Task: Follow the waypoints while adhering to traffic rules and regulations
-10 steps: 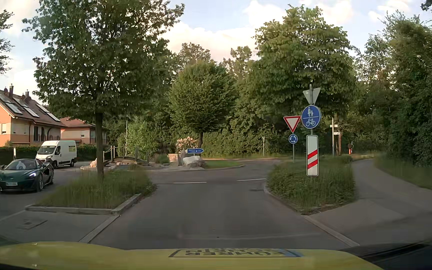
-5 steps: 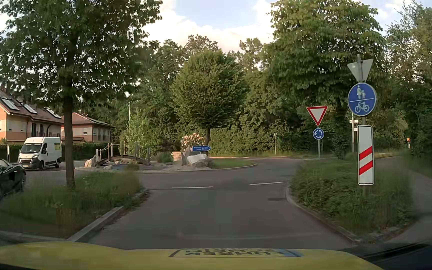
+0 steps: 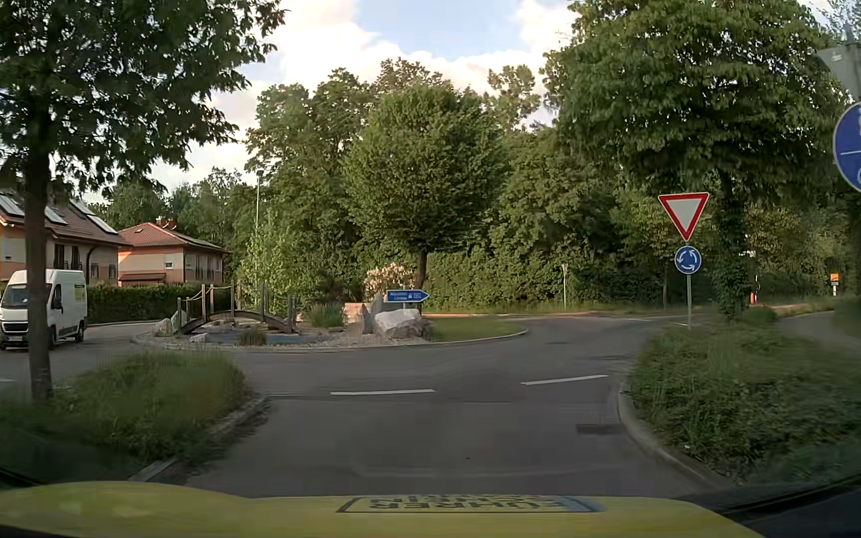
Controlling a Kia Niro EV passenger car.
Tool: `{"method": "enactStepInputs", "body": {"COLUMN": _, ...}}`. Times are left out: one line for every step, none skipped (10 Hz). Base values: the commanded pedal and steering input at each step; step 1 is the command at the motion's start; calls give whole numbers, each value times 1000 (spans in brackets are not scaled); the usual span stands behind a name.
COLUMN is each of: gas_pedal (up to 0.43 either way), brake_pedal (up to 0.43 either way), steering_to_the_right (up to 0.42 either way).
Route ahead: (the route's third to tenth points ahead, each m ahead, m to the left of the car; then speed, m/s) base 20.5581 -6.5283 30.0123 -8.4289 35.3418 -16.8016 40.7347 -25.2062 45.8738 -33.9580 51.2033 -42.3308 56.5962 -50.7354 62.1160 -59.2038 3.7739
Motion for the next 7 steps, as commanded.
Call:
{"method": "enactStepInputs", "body": {"gas_pedal": 0, "brake_pedal": 244, "steering_to_the_right": -10}}
{"method": "enactStepInputs", "body": {"gas_pedal": 0, "brake_pedal": 244, "steering_to_the_right": -10}}
{"method": "enactStepInputs", "body": {"gas_pedal": 0, "brake_pedal": 244, "steering_to_the_right": -10}}
{"method": "enactStepInputs", "body": {"gas_pedal": 0, "brake_pedal": 238, "steering_to_the_right": -10}}
{"method": "enactStepInputs", "body": {"gas_pedal": 0, "brake_pedal": 232, "steering_to_the_right": -8}}
{"method": "enactStepInputs", "body": {"gas_pedal": 0, "brake_pedal": 226, "steering_to_the_right": -7}}
{"method": "enactStepInputs", "body": {"gas_pedal": 0, "brake_pedal": 220, "steering_to_the_right": -7}}
